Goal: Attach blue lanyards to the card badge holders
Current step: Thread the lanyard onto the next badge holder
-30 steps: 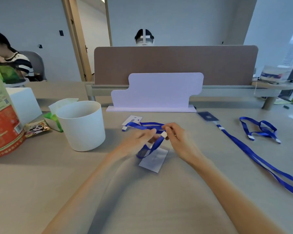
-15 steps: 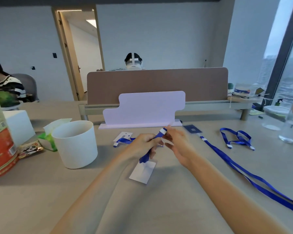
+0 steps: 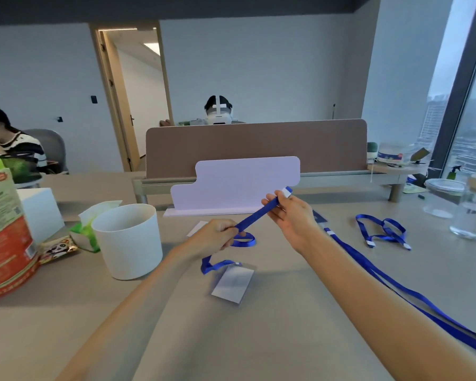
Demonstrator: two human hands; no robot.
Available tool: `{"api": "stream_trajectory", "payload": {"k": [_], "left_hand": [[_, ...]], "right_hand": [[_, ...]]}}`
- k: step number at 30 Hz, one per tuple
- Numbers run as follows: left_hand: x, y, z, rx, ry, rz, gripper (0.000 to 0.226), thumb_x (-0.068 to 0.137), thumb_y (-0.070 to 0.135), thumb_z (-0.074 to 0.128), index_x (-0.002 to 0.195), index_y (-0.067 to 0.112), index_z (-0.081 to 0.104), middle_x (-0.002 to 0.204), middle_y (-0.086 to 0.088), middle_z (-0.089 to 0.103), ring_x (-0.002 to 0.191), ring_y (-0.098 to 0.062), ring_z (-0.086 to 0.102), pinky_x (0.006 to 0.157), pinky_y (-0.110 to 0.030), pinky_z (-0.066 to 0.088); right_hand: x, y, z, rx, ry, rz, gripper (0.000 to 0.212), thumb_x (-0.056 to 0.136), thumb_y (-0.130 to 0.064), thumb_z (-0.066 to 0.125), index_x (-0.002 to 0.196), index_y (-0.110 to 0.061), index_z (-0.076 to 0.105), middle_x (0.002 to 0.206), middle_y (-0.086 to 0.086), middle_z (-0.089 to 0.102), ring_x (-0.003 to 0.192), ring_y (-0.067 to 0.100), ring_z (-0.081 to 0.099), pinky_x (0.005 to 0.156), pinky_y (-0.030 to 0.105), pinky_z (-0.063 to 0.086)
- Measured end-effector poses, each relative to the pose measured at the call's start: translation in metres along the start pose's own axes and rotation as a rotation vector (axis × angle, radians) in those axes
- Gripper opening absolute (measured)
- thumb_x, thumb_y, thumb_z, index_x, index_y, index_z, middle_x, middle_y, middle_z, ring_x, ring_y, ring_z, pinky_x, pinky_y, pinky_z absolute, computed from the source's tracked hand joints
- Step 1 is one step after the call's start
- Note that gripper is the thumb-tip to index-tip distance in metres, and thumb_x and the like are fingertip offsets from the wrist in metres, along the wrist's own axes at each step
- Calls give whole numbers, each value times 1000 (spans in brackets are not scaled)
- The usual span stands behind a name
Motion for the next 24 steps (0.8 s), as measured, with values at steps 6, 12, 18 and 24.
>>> {"api": "stream_trajectory", "payload": {"k": [6, 12, 18, 24], "left_hand": [[-11, 0, -21, 99, 112, 57, 16, 95, 11, 48, 96, 27, 55, 73, 6, 57, 60, -12, 45, 61, -28, 41], [-24, 16, -18, 12, 47, 214, 16, 98, 15, 52, 105, 29, 49, 86, 5, 65, 61, -12, 58, 64, -30, 54], [-40, 14, -24, -63, 7, 170, 11, 95, 10, 56, 91, 14, 47, 66, 13, 67, 60, -11, 62, 56, -20, 47], [-64, 9, -40, -326, -91, 54, 19, 98, 21, 49, 83, 9, 51, 91, 3, 75, 54, -14, 52, 55, -20, 42]], "right_hand": [[-1, -9, 10, 26, 14, -32, 17, 100, -19, 48, 106, -7, 59, 91, 7, 72, 81, 19, 73, 72, 30, 57], [-2, -8, 9, -205, 165, -55, 18, 100, -22, 50, 105, -10, 62, 92, -3, 77, 86, 12, 73, 72, 27, 55], [2, -7, 10, -246, 224, -51, 11, 99, -22, 49, 96, -16, 58, 88, -6, 77, 85, 10, 71, 74, 29, 46], [7, -9, 30, -282, 175, -99, 14, 99, -22, 48, 93, -15, 58, 85, -7, 76, 79, 9, 72, 73, 29, 49]]}}
Point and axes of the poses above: each hand's wrist, its own x-axis towards the middle knuckle, its own z-axis out of the palm, y = z × x, the point moved 4 cm from there along x, towards the middle knuckle
